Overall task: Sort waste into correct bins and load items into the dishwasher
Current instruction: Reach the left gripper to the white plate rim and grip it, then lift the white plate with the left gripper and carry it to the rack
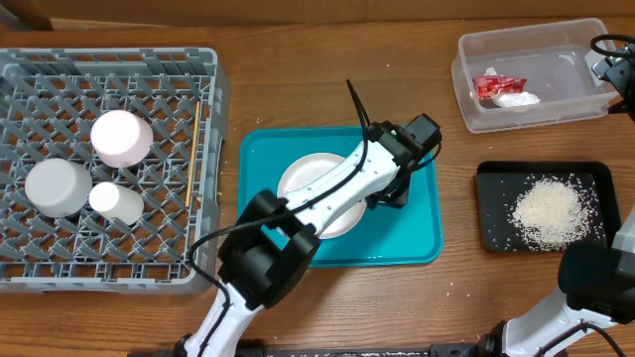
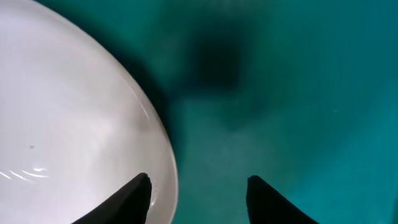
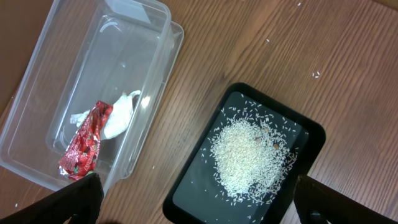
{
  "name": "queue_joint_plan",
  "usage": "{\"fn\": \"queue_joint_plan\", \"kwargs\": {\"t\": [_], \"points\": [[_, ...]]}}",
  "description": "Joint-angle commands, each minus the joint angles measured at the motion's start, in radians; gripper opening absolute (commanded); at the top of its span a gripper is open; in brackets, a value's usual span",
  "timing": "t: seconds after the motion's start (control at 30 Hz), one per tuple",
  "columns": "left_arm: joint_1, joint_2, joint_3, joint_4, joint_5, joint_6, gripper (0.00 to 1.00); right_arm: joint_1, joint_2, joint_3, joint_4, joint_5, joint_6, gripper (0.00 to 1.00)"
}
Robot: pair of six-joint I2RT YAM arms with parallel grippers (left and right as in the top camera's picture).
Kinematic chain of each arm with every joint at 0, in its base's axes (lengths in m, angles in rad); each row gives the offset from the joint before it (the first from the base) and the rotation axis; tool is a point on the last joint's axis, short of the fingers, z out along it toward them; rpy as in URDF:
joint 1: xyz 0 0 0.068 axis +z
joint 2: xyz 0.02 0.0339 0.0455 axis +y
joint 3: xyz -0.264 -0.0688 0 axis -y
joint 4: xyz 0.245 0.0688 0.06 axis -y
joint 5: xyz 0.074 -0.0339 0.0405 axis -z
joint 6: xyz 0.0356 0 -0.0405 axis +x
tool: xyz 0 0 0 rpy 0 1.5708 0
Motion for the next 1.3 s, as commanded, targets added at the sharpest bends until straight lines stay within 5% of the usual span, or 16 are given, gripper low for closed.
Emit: {"fn": "queue_joint_plan", "kwargs": {"t": [0.0,0.4,0.47,0.5,0.8,0.93,1.03,1.27], "points": [[0.000,0.038,-0.009,-0.020,-0.064,-0.062,0.50,0.000,-0.006,0.007,0.001,0.010,0.001,1.00],[-0.002,0.121,-0.011,-0.026,-0.016,-0.130,0.33,0.000,-0.006,0.007,0.001,0.010,0.001,1.00],[-0.002,0.134,-0.012,-0.030,-0.017,-0.130,0.20,0.000,-0.006,0.007,0.001,0.010,0.001,1.00],[-0.002,0.135,-0.012,-0.034,-0.017,-0.130,0.04,0.000,-0.006,0.007,0.001,0.010,0.001,0.99],[0.072,0.110,0.246,-0.323,-0.159,-0.100,0.04,0.000,-0.006,0.007,0.001,0.010,0.001,1.00],[0.146,0.110,0.539,-0.528,-0.312,0.097,0.04,0.000,-0.006,0.007,0.001,0.010,0.001,1.00],[0.206,0.110,0.682,-0.561,-0.285,0.196,0.04,0.000,-0.006,0.007,0.001,0.010,0.001,1.00],[0.466,0.110,0.911,-0.550,0.273,0.665,0.04,0.000,-0.006,0.007,0.001,0.010,0.001,0.99]]}}
